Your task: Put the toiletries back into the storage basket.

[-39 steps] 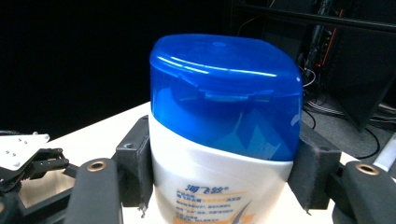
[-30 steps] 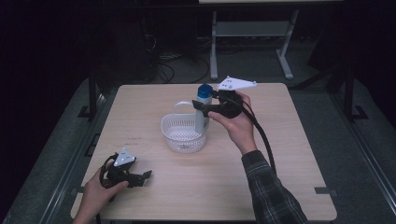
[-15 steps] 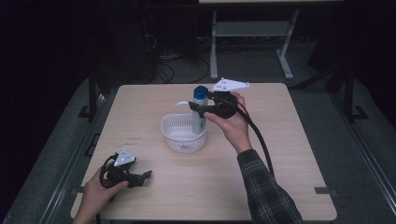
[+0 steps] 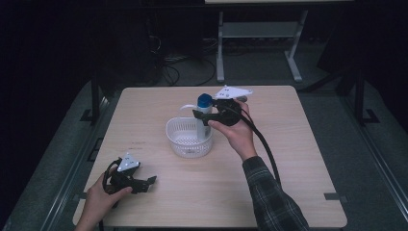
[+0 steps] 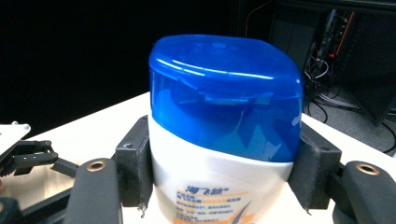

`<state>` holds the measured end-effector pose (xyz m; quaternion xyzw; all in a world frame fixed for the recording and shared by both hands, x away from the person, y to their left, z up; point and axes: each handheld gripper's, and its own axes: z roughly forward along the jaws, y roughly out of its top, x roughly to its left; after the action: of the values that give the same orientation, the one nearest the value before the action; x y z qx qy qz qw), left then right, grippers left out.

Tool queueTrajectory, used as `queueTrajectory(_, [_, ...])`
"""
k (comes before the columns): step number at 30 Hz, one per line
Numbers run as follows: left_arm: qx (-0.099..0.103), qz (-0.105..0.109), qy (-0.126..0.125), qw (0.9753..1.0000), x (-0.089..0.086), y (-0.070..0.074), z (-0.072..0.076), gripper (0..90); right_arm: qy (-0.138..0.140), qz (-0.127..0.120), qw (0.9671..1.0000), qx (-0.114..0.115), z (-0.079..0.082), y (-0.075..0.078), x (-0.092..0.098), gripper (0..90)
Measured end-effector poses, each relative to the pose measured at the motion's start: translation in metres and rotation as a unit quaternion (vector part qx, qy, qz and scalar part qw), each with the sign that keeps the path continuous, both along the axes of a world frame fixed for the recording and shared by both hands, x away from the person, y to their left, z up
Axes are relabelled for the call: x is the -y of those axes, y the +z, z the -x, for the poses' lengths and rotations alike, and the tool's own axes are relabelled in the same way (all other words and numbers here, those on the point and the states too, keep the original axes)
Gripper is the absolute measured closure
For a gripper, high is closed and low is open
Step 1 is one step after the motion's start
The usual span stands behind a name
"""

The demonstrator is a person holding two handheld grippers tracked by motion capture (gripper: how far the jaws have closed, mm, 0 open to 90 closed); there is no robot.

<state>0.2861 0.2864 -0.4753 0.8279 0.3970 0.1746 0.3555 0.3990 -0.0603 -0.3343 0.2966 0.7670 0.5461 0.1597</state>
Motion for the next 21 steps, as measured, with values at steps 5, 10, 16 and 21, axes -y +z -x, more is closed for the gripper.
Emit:
queueTrajectory(5, [0.000,0.000,0.000,1.0000,0.000,0.000,0.000,12.8,0.001,0.007,1.0000,-0.006,0.000,-0.005,-0.001,34.4])
queueTrajectory(10, [0.000,0.000,0.000,1.0000,0.000,0.000,0.000,12.9,0.005,0.010,0.9999,-0.009,0.000,-0.010,-0.003,34.4])
queueTrajectory(16, [0.000,-0.001,-0.001,1.0000,0.000,0.000,0.000,12.8,0.008,0.015,0.9998,-0.013,0.000,-0.016,-0.004,34.4])
queueTrajectory(21, [0.000,-0.001,0.000,1.0000,0.000,0.000,0.000,12.8,0.008,0.019,0.9997,-0.017,0.000,-0.020,-0.004,34.4])
